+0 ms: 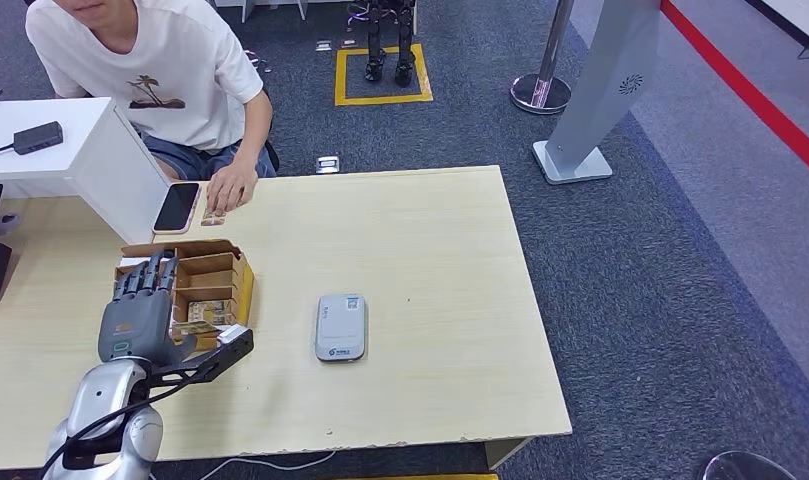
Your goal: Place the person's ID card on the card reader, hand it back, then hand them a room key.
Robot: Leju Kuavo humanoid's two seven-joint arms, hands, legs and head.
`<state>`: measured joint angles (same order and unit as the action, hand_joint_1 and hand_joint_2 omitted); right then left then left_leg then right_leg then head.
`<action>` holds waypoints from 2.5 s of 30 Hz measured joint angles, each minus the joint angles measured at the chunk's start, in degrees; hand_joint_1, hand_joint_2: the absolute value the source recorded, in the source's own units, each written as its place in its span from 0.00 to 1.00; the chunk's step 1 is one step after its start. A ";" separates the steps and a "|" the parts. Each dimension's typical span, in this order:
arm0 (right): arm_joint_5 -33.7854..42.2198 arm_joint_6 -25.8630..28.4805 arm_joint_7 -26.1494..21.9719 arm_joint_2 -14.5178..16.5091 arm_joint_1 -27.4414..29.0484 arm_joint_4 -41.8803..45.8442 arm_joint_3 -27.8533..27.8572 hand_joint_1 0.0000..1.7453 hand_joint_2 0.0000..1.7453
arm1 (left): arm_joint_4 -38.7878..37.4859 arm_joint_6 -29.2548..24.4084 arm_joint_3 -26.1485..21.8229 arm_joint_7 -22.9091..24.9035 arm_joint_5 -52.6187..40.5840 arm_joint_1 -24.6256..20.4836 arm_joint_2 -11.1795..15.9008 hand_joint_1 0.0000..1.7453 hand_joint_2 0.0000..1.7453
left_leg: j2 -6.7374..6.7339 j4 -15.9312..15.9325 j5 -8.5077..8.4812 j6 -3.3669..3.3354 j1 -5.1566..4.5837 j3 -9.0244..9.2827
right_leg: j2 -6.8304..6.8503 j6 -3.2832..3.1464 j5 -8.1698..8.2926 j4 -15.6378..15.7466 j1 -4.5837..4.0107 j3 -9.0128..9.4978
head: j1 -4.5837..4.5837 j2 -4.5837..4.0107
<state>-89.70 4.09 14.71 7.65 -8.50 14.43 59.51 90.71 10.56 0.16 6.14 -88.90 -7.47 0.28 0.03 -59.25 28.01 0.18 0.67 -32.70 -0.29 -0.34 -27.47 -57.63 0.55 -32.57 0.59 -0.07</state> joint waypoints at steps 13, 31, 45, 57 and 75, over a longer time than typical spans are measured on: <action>0.01 0.11 0.00 0.00 -0.04 0.00 -0.02 0.00 0.00 | -0.27 -0.19 -0.01 -0.15 0.02 -0.06 0.00 1.00 1.00 | 0.00 0.00 0.00 0.00 0.00 0.00 | 0.00 0.00 0.00 0.00 0.00 0.00 | 0.00 0.00; 0.00 0.40 -0.20 0.00 -0.21 0.00 0.02 0.00 0.00 | -0.42 -0.07 -0.01 -0.28 0.62 -0.83 -0.57 1.00 1.00 | 0.00 0.00 0.00 0.00 0.00 0.00 | 0.00 0.00 0.00 0.00 0.00 0.00 | 0.00 0.00; 0.00 0.42 -0.34 0.00 -0.22 0.02 0.05 0.00 0.00 | -0.42 -0.14 -0.01 -0.32 0.60 -1.05 -0.78 0.00 1.00 | 0.00 0.00 -0.01 0.01 0.00 0.00 | 0.00 0.00 0.01 0.00 0.00 0.00 | 0.00 0.00; 0.00 0.37 -0.36 0.00 -0.25 0.00 0.15 0.00 0.00 | -0.42 -0.26 -0.01 -0.32 0.30 -1.77 -0.85 0.00 1.00 | 0.00 0.00 -0.02 0.02 0.00 0.00 | 0.00 0.00 0.01 0.00 0.00 0.00 | 0.00 0.00; 0.00 0.26 -0.35 0.00 -0.26 0.00 0.26 0.00 0.00 | -0.40 -0.26 -0.01 -0.32 -0.05 -2.09 -0.87 0.00 1.00 | 0.00 0.00 -0.02 0.02 0.00 0.00 | 0.00 0.00 0.01 0.00 0.00 0.00 | 0.00 0.00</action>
<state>-89.70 4.35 14.36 7.65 -8.76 14.43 59.77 90.31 10.29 0.15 5.81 -88.96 -9.56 -0.59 0.03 -59.25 27.99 0.20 0.67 -32.69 -0.29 -0.34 -27.46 -57.63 0.55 -32.57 0.59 -0.07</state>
